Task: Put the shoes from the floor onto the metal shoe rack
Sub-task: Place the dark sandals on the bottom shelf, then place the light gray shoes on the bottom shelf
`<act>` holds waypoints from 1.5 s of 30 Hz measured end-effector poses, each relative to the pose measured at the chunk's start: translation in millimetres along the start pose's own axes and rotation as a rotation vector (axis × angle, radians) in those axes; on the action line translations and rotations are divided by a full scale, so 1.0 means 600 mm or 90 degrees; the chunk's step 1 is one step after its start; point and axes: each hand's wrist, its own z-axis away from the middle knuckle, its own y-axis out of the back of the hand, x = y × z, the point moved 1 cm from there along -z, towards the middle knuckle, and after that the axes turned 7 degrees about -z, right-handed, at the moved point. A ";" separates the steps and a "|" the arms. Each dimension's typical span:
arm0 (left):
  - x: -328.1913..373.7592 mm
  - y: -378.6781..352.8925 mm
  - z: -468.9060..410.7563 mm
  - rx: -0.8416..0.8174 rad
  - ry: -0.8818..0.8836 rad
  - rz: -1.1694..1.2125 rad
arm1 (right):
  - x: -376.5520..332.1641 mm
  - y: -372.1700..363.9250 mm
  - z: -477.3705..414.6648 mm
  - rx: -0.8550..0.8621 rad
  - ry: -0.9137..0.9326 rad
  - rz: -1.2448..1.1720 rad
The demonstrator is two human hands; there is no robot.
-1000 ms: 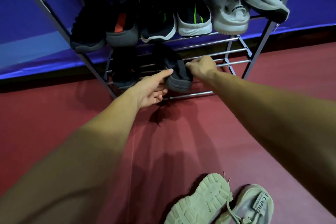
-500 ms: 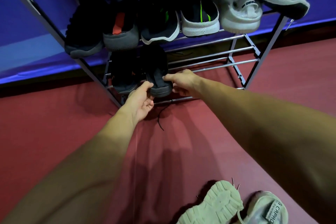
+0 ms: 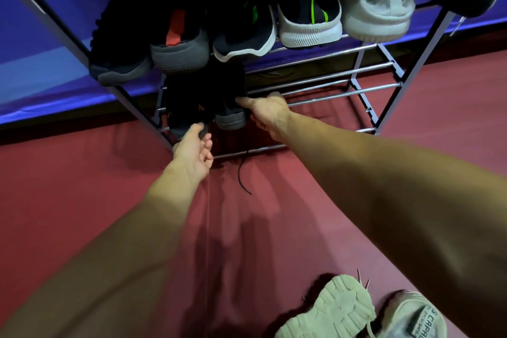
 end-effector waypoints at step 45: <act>-0.390 -0.049 0.237 -0.498 -0.160 -1.287 | 0.298 0.299 0.335 -0.363 -0.173 0.790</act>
